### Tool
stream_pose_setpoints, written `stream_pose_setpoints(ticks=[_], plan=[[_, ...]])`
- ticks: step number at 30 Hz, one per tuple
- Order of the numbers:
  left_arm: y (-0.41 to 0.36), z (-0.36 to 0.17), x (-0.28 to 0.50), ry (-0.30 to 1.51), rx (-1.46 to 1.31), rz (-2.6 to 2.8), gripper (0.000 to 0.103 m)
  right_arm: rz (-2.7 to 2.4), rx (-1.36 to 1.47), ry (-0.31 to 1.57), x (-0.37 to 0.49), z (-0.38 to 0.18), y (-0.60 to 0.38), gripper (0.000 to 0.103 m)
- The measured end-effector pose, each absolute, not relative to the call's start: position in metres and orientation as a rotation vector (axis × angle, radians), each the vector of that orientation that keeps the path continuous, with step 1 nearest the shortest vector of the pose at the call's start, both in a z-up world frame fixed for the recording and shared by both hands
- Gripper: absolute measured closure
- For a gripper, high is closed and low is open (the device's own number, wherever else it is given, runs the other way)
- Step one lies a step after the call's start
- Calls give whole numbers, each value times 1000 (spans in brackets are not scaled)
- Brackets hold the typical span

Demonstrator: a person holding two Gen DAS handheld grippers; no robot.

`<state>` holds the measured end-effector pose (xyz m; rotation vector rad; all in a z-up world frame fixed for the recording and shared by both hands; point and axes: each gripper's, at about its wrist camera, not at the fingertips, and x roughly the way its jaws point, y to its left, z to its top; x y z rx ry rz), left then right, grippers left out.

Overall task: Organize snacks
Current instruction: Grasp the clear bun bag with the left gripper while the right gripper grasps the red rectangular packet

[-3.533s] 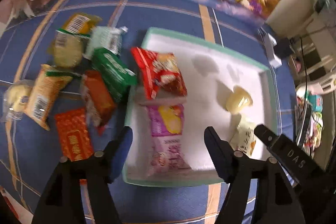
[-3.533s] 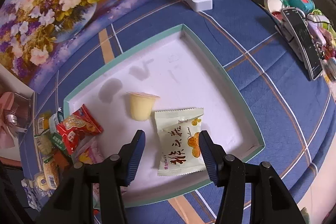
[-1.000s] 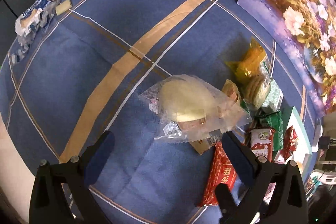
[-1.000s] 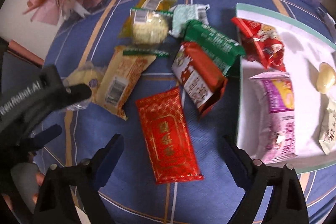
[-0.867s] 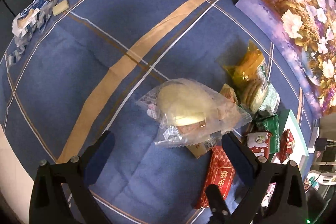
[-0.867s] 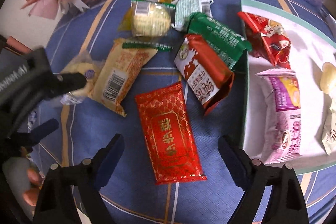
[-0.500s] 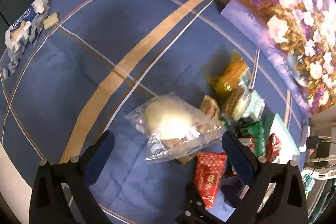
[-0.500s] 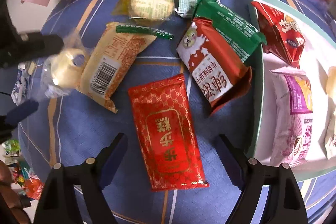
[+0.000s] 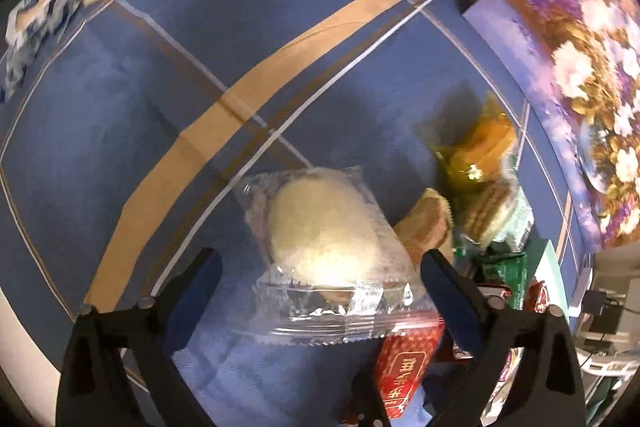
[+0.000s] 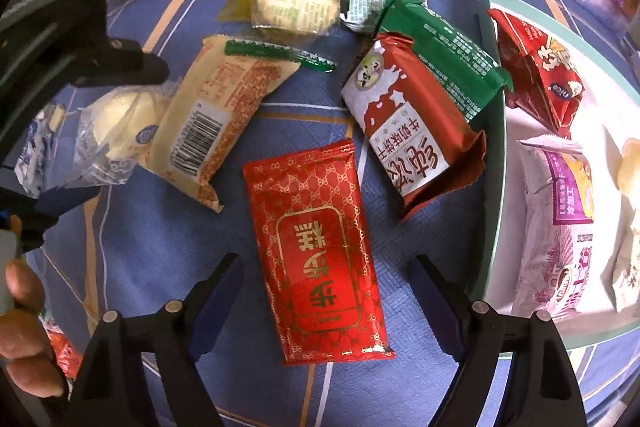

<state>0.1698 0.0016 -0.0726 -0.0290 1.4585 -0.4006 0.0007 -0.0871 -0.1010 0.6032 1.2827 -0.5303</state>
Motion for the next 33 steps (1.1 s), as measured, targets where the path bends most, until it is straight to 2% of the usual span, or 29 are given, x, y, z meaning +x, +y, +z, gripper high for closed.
stream_pose_setpoints(ticks=[1,7,9,12,20,28,33], plan=[[4,-74,171,1461,-37,-393,26,-536,591,1288,2,-101,-85,20],[5,-75,171,1460,-42,-389,28,-563,554,1296,1,-99,-80,36],[5,-73,170,1453,-37,-388,30,-573,554,1295,-1,-97,-81,46],[12,-68,167,1448,-47,-391,31,-567,569,1290,-5,-95,-86,52],[26,-51,162,1423,-61,-398,34,-531,618,1272,-13,-81,-93,55],[34,-27,156,1378,-77,-429,43,-505,645,1200,-30,-43,-106,55],[32,-23,155,1370,-69,-432,45,-507,649,1152,-42,-24,-114,56]])
